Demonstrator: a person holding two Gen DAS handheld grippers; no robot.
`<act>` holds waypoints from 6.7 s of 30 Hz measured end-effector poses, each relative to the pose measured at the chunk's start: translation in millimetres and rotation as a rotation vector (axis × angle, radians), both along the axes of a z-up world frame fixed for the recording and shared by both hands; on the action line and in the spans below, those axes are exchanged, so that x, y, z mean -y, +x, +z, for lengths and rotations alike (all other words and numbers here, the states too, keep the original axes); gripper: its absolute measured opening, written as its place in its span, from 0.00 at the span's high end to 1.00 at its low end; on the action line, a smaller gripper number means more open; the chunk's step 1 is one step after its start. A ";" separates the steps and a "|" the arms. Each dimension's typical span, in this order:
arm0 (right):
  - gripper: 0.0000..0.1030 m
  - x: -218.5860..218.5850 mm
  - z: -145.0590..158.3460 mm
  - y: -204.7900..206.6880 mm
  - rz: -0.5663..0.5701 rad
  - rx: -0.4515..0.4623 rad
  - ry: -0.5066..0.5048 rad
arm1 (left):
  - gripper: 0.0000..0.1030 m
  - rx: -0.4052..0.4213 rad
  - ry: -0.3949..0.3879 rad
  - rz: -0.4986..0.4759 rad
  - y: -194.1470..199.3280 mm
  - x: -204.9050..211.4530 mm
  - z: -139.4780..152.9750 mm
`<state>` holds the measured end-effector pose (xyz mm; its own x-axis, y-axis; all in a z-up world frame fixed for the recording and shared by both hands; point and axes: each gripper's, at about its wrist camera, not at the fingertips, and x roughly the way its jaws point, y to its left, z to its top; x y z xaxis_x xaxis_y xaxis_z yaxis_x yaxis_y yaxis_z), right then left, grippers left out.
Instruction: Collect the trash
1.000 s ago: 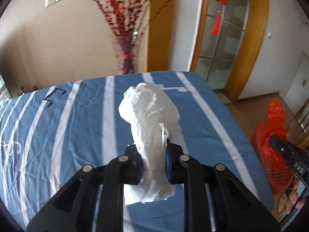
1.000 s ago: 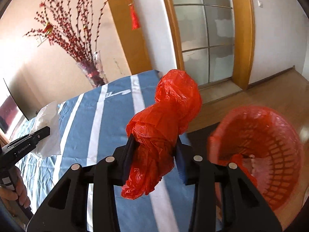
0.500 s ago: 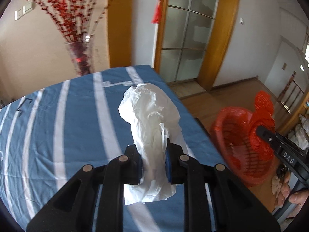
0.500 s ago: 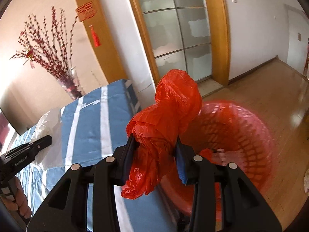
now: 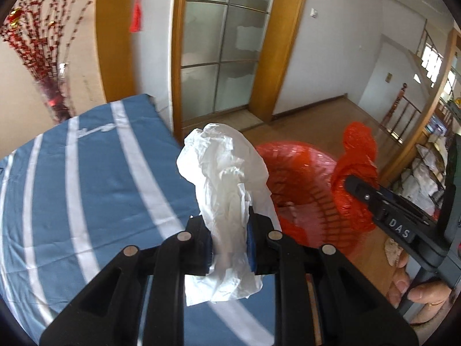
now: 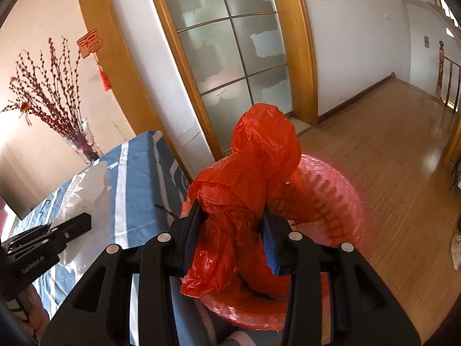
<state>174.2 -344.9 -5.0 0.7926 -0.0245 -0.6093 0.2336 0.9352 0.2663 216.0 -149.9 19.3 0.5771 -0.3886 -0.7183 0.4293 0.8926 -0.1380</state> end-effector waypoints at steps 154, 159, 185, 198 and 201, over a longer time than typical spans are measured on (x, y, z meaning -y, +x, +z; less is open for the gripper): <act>0.02 -131.2 -10.7 -203.3 -0.110 0.138 -0.343 | 0.04 0.376 0.057 0.496 -245.0 -148.1 -21.3; 0.02 -131.9 -10.8 -203.5 -0.110 0.138 -0.343 | 0.04 0.375 0.058 0.495 -244.9 -148.1 -21.4; 0.02 -132.6 -10.9 -203.2 -0.109 0.135 -0.341 | 0.04 0.369 0.060 0.489 -239.6 -145.4 -21.2; 0.02 -131.7 -10.1 -202.9 -0.109 0.134 -0.340 | 0.04 0.367 0.059 0.490 -239.9 -145.1 -21.1; 0.02 -132.6 -10.3 -203.3 -0.109 0.134 -0.340 | 0.04 0.367 0.060 0.489 -239.8 -145.2 -22.0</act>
